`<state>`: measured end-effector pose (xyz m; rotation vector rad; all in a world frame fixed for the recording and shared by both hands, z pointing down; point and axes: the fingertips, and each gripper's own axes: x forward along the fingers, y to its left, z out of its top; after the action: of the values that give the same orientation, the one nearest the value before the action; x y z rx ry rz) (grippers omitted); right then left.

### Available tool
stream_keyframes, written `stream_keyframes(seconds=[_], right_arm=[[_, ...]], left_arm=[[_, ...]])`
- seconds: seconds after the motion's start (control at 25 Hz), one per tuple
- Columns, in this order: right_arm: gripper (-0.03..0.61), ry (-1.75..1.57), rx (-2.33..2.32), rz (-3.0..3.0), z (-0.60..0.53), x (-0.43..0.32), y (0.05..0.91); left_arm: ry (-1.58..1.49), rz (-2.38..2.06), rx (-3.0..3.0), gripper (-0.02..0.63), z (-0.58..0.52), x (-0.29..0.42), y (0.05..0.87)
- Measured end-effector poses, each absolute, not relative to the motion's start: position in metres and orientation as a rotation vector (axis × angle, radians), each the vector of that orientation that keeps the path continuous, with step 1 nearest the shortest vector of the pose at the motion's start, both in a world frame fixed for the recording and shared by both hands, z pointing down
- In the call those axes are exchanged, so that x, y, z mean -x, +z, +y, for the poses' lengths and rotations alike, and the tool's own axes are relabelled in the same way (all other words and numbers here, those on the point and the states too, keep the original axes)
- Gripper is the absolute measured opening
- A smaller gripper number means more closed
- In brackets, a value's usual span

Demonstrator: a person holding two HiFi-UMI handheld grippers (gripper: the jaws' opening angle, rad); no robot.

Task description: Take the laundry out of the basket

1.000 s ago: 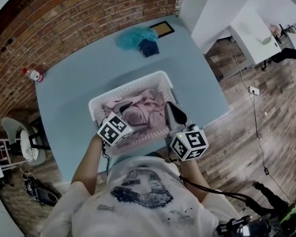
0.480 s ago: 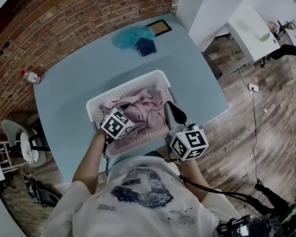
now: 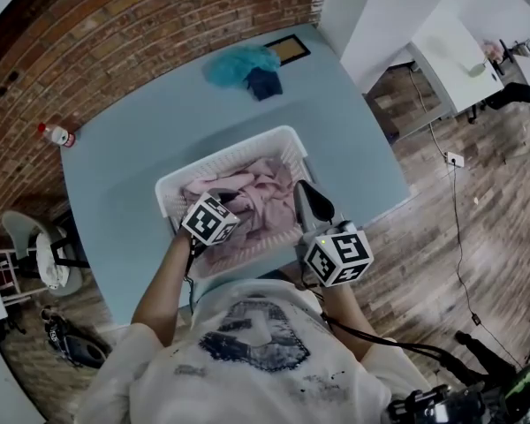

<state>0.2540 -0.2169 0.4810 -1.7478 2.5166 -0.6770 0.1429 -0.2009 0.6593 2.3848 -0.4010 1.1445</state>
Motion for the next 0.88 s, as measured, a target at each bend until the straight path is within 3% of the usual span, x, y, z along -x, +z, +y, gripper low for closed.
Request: stream_keyframes(seconds=[0.36,0.88], right_arm=[[-0.003,-0.691,1.742,2.503,-0.218,-0.257,0.482],[-0.003,-0.684,1.753,2.463,-0.206,-0.27,0.478]], left_arm=[[1.153,-0.404,-2.404,0.084,-0.201,-0.141,0.658],[1.112,-0.459,-2.467,0.049,-0.202,-0.146,0.647]])
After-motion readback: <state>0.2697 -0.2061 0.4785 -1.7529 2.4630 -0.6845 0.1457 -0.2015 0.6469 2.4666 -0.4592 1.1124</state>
